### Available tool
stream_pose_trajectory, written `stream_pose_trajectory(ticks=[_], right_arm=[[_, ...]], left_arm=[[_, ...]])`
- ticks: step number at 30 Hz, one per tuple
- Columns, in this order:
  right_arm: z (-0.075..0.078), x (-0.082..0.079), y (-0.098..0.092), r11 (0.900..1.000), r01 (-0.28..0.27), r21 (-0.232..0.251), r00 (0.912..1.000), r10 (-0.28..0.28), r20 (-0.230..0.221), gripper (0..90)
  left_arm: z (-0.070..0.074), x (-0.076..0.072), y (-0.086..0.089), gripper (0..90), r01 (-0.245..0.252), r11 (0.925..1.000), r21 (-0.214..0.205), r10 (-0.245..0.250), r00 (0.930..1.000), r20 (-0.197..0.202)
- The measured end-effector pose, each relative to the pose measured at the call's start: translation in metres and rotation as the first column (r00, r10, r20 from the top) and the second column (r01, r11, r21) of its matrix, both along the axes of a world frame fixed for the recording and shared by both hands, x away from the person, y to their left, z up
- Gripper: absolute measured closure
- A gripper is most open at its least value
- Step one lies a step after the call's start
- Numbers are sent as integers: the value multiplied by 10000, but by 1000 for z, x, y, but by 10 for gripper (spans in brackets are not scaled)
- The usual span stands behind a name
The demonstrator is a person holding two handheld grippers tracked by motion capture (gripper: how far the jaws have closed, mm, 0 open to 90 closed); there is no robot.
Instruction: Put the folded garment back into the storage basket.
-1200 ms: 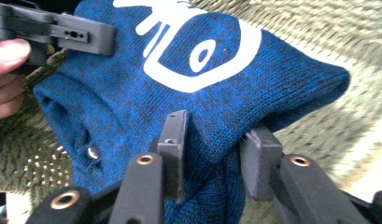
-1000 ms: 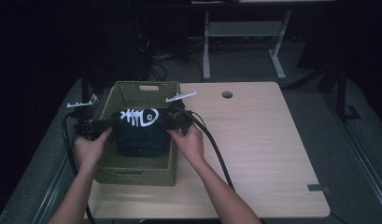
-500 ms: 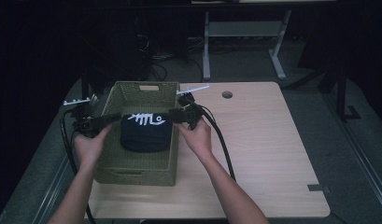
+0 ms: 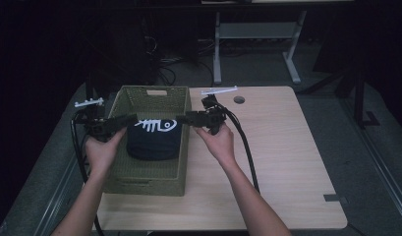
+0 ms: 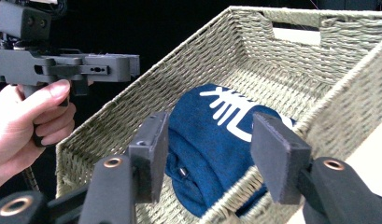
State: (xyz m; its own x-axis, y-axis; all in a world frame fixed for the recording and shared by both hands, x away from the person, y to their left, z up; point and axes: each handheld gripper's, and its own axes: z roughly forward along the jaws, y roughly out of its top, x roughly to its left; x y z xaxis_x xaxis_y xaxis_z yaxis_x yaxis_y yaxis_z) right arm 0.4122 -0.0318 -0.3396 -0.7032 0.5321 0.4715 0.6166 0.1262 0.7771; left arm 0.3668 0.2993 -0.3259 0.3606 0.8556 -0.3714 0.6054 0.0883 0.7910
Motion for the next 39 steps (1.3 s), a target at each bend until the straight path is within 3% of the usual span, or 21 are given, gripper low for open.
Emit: stream_pose_trajectory(ticks=[7,17,28,39], right_arm=[[2,1,-18,9997,-135,188,9998,132,166,393],[-3,0,-43,9999,49,138,9998,-51,214,348],[-1,0,-64,9999,62,154,9992,-68,392,276],[-1,-1,-82,9999,105,10,9989,-105,467,262]], left_arm=[[4,-6,-17,435,269,9991,325,-286,9982,522],[12,-9,-35,351,512,9982,315,-542,9933,1021],[15,-11,-47,284,575,9977,346,-613,9905,1230],[17,-9,-60,252,710,9962,507,-770,9888,1277]])
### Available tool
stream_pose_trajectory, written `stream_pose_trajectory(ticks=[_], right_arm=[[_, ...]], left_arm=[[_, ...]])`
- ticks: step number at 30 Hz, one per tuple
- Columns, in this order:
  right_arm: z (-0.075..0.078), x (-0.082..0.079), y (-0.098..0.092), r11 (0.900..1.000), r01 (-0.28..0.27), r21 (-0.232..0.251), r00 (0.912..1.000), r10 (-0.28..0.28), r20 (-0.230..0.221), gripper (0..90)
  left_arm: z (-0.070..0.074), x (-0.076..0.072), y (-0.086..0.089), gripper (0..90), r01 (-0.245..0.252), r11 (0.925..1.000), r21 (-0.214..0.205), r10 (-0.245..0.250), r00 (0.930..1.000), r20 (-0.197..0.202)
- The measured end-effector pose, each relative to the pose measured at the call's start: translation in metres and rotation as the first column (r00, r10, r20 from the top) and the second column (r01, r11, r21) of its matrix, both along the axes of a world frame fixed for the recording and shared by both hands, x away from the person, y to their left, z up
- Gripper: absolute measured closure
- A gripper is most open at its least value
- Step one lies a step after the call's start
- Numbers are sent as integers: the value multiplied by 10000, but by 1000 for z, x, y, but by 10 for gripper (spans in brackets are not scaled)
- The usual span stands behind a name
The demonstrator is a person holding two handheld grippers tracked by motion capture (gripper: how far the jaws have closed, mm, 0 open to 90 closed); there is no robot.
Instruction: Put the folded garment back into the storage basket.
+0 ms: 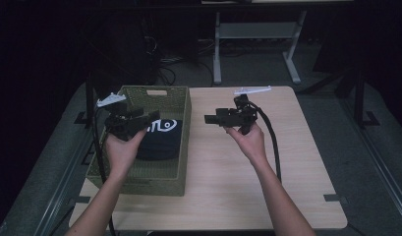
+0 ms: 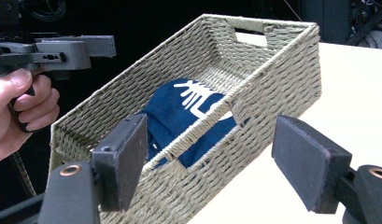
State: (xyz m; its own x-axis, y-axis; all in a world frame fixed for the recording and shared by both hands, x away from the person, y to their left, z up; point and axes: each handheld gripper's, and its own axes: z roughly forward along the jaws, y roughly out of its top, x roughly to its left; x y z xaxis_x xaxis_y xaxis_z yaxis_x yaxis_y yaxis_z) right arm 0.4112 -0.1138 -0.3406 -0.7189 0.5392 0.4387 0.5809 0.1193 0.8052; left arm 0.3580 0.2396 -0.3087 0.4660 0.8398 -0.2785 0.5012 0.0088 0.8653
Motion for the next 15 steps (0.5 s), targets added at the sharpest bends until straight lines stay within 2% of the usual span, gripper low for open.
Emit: stream_pose_trajectory(ticks=[9,15], right_arm=[[2,-2,-20,9994,333,-105,9994,-332,101,260],[2,-5,-32,9987,499,-120,9988,-499,-3,254]], left_arm=[[0,0,-12,250,155,9999,31,-155,9999,26],[3,1,-21,249,290,9994,163,-291,9995,116]])
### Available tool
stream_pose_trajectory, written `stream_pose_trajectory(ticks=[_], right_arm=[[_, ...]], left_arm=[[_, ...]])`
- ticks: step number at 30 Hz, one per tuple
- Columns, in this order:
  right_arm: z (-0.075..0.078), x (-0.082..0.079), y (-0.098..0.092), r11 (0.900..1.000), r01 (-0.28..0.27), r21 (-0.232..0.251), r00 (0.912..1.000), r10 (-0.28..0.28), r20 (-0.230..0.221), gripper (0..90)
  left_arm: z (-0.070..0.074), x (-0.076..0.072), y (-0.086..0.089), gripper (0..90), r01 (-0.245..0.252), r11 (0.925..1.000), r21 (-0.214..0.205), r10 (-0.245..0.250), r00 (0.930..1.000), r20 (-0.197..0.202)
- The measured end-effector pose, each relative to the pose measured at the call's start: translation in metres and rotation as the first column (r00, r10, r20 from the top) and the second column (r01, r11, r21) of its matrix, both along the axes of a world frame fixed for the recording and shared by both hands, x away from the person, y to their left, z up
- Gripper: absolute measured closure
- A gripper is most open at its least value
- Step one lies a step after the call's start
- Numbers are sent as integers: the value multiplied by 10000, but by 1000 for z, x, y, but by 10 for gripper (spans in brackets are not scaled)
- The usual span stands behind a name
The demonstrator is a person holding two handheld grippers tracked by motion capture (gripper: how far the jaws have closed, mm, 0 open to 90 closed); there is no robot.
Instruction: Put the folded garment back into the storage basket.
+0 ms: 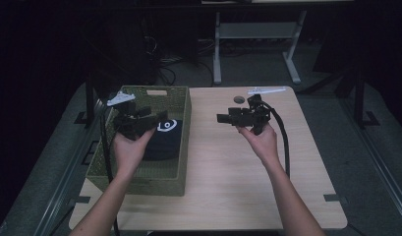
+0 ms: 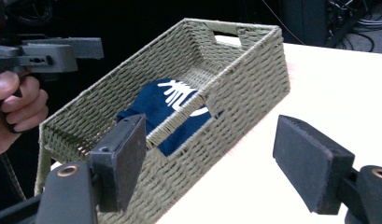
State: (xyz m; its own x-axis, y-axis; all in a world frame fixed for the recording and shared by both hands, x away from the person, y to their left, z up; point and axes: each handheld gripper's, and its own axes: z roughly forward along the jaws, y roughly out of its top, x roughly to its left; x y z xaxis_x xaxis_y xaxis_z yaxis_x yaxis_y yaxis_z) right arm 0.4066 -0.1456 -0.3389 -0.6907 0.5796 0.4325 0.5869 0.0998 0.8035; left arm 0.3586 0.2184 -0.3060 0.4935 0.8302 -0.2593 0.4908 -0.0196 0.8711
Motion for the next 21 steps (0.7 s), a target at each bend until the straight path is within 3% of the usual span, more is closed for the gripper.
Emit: stream_pose_trajectory(ticks=[21], right_arm=[[1,-2,-35,9974,507,-512,9987,-510,-44,200]], left_arm=[[6,0,-34,237,653,9979,19,-654,9977,202]])
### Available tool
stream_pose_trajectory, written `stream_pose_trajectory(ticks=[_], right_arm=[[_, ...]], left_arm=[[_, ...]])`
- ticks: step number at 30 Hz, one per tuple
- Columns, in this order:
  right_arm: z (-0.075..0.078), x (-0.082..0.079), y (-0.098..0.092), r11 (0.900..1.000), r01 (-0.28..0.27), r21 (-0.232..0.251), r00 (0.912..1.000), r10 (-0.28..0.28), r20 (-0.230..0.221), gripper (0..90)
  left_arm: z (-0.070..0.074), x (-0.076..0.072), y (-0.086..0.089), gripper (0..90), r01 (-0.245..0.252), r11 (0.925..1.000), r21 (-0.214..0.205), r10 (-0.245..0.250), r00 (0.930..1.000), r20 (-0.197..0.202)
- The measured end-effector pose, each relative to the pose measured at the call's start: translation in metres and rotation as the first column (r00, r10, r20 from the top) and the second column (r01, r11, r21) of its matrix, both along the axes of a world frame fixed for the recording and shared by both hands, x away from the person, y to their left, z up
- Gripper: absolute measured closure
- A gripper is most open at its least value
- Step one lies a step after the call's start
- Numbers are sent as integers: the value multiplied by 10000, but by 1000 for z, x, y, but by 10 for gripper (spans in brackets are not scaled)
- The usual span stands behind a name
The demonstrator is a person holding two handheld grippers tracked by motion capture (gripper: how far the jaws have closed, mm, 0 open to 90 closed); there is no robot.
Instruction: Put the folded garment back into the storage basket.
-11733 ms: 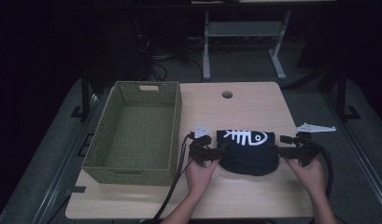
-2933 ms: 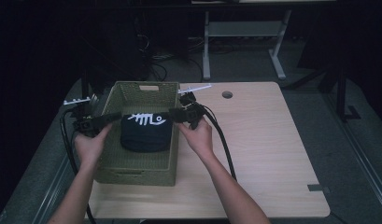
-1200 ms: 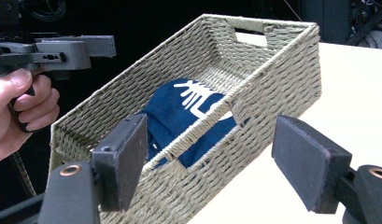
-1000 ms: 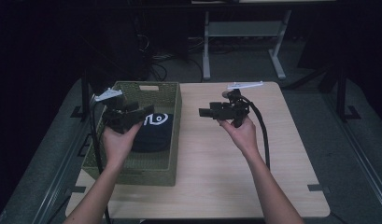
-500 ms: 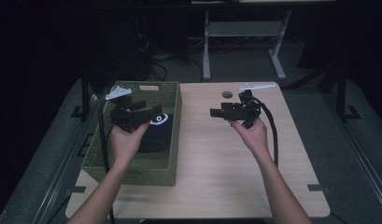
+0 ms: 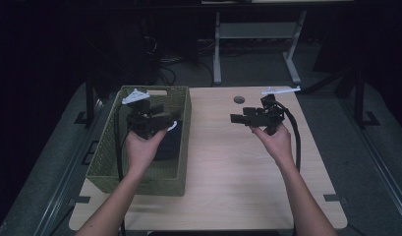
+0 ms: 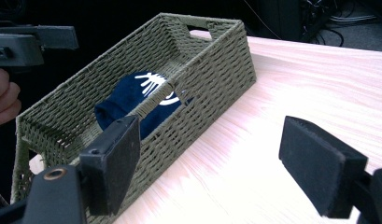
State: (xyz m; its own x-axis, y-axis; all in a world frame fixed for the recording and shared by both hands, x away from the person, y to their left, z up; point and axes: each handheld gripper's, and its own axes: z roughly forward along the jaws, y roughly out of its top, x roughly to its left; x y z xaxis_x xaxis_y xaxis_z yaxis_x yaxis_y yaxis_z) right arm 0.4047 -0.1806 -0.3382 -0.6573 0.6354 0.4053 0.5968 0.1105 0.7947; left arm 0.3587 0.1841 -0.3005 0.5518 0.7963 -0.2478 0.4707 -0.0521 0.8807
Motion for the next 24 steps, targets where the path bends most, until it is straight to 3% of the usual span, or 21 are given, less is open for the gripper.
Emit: stream_pose_trajectory(ticks=[14,24], right_arm=[[-6,-10,-27,9998,169,-103,9998,-170,-95,191],[-13,-25,-52,9980,397,-502,9991,-404,-129,196]], left_arm=[[-2,-8,-31,231,615,9980,113,-616,9981,61],[-5,-18,-49,229,1101,9939,92,-1101,9939,74]])
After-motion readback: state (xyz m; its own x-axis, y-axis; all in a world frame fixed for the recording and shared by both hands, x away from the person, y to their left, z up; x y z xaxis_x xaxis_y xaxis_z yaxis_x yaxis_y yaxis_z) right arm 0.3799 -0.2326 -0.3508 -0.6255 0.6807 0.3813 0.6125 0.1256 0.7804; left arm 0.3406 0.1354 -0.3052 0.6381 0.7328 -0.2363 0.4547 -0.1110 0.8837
